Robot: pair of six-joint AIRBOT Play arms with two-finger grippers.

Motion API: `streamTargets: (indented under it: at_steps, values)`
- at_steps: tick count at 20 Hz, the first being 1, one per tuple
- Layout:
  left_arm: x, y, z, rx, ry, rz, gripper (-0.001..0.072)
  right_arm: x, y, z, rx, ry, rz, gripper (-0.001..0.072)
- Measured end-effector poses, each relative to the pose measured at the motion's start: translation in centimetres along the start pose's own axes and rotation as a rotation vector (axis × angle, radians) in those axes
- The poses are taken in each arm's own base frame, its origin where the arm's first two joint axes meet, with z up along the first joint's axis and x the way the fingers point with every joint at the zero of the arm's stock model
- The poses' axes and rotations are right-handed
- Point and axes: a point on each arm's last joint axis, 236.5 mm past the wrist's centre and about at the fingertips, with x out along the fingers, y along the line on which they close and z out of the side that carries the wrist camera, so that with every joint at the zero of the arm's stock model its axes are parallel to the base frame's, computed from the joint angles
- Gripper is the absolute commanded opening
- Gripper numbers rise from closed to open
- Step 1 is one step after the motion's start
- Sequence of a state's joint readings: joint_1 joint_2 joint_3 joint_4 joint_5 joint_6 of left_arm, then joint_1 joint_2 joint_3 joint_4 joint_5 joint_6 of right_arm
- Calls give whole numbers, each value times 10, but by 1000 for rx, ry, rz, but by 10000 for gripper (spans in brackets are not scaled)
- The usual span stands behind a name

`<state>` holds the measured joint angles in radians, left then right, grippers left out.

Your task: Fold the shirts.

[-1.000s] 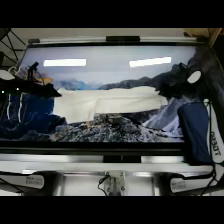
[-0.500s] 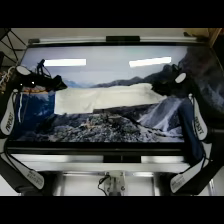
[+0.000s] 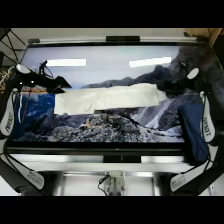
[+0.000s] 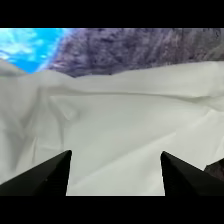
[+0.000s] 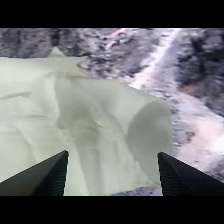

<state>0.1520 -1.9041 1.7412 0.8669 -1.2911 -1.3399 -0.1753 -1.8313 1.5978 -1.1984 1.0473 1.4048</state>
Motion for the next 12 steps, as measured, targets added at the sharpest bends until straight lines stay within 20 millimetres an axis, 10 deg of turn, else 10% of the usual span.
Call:
streamTargets:
  at_steps: [9, 11, 12]
  values:
    - [-36, -65, -12, 113, -7, -26, 650, 47, 46, -28, 65, 117, 190, 654]
    - [-36, -83, -17, 145, -1, -35, 650, 58, 65, -39, 51, 152, 209, 175]
    - [-33, -90, -20, 158, 5, -39, 639, 62, 72, -46, 43, 178, 214, 52]
